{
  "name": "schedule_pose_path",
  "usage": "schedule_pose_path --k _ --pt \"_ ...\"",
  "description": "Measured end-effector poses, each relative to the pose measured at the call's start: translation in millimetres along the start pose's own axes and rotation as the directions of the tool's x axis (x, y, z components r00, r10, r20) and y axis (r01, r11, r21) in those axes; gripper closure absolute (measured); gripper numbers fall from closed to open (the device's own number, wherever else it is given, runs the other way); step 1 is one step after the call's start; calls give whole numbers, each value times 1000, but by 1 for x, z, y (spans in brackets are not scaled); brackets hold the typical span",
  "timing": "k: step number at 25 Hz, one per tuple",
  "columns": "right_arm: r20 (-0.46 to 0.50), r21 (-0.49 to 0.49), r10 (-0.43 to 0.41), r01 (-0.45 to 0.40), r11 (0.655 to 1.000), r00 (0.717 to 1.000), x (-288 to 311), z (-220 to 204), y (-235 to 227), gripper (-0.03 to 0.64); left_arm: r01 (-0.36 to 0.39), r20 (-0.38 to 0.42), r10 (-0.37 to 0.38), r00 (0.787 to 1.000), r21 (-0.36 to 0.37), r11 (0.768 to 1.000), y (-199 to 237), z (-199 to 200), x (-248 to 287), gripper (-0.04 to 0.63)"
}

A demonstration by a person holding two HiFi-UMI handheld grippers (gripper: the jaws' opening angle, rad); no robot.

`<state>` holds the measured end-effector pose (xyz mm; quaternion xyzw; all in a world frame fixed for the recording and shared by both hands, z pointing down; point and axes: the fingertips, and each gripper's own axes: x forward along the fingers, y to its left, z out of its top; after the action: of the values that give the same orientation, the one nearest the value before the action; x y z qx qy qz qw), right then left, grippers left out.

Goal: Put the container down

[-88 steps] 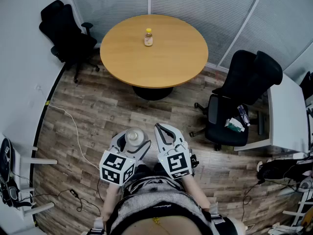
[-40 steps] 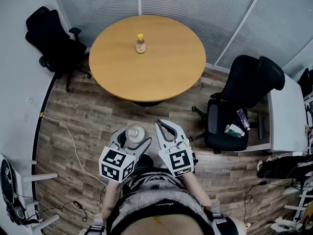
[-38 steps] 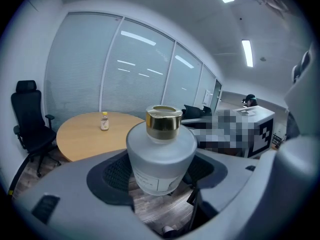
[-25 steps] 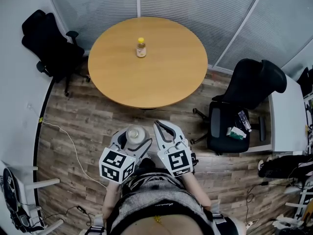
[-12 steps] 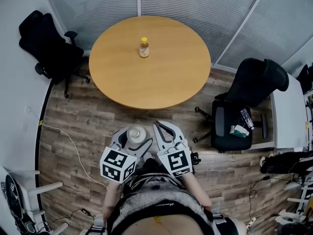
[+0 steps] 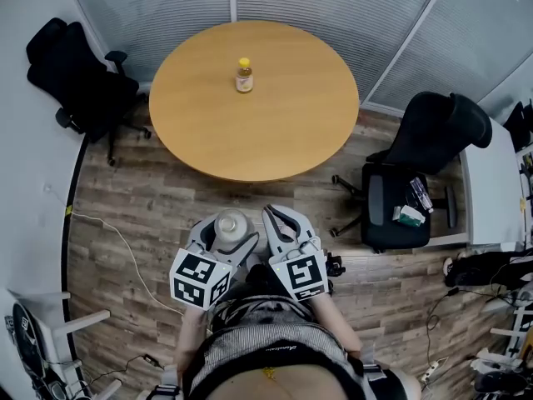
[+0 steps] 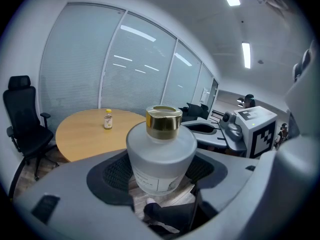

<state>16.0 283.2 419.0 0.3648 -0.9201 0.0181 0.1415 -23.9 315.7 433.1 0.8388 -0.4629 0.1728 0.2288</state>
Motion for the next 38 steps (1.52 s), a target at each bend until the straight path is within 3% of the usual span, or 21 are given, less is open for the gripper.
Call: schedule_pose_path --k 38 --pt "55 -21 185 -184 983 981 142 48 -100 592 -134 21 136 990 -74 988 100 94 101 252"
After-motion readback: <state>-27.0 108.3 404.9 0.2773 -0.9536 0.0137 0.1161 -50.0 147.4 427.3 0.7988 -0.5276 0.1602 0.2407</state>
